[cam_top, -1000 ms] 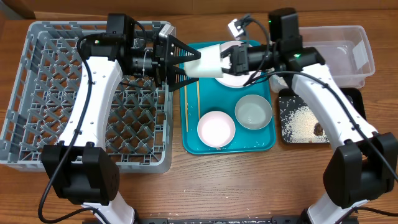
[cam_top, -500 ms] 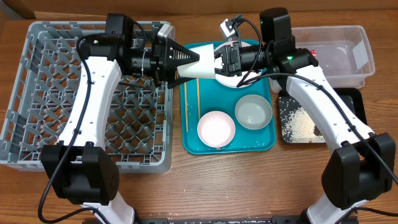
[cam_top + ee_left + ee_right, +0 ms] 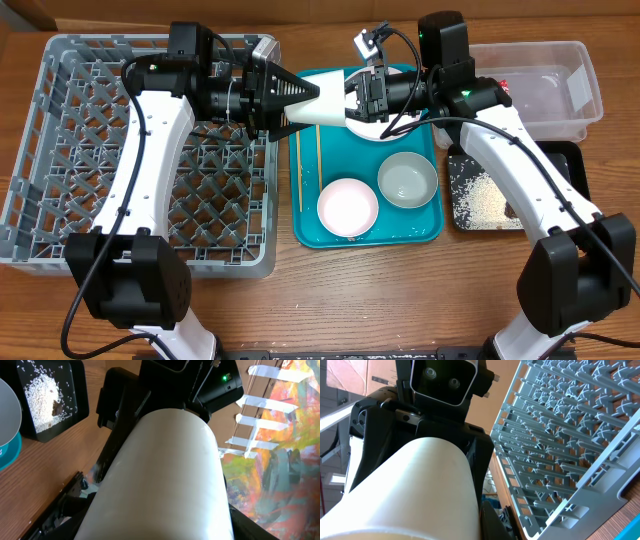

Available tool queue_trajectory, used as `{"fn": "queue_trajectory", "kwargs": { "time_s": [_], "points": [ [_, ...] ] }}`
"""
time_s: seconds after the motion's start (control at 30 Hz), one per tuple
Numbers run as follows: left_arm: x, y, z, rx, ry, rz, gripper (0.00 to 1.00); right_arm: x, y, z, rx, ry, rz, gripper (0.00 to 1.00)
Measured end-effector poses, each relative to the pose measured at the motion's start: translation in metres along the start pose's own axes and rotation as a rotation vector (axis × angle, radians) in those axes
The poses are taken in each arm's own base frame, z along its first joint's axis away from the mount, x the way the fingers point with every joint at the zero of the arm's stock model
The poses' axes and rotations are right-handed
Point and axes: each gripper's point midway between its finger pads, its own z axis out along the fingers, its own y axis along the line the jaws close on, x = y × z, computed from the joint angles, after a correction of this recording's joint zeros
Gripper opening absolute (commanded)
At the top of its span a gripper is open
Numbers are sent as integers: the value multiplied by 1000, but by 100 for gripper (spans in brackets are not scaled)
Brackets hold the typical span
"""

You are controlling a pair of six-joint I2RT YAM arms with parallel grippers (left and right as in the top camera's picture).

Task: Sort waste into correct bins and load items into the dishwasher
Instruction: 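Hand the white cup from the right gripper to the left gripper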

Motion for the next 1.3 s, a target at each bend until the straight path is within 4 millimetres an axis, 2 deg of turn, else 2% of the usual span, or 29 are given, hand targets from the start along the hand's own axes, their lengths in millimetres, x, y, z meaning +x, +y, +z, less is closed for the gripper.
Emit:
{"fn": "queue_trajectory", "kwargs": {
  "time_s": [0.07,0.17,0.27,0.5,0.67,0.97,1.3],
  "points": [
    [-1,0,-2,2,-5,0,61,0,1,0,-6,3,-1,4],
    [-2,-1,-4,8,-8,3,77,0,3,0,-12,4,-15,4],
    [-5,-1,-8,6,-21,18,84,-1,4,0,-18,4,-26,4],
    [-13,2,-23,-8,-66,16,80,0,6,0,-26,8,-30,4],
    [-13,2,-22,-8,-65,16,78,0,6,0,-25,8,-30,4],
    [-12,0,-22,0,-62,17,88,-4,4,2,-8,-9,-45,4],
    [-11,-2,-21,11,-54,17,83,-8,0,2,16,-29,-52,4]
  ]
}}
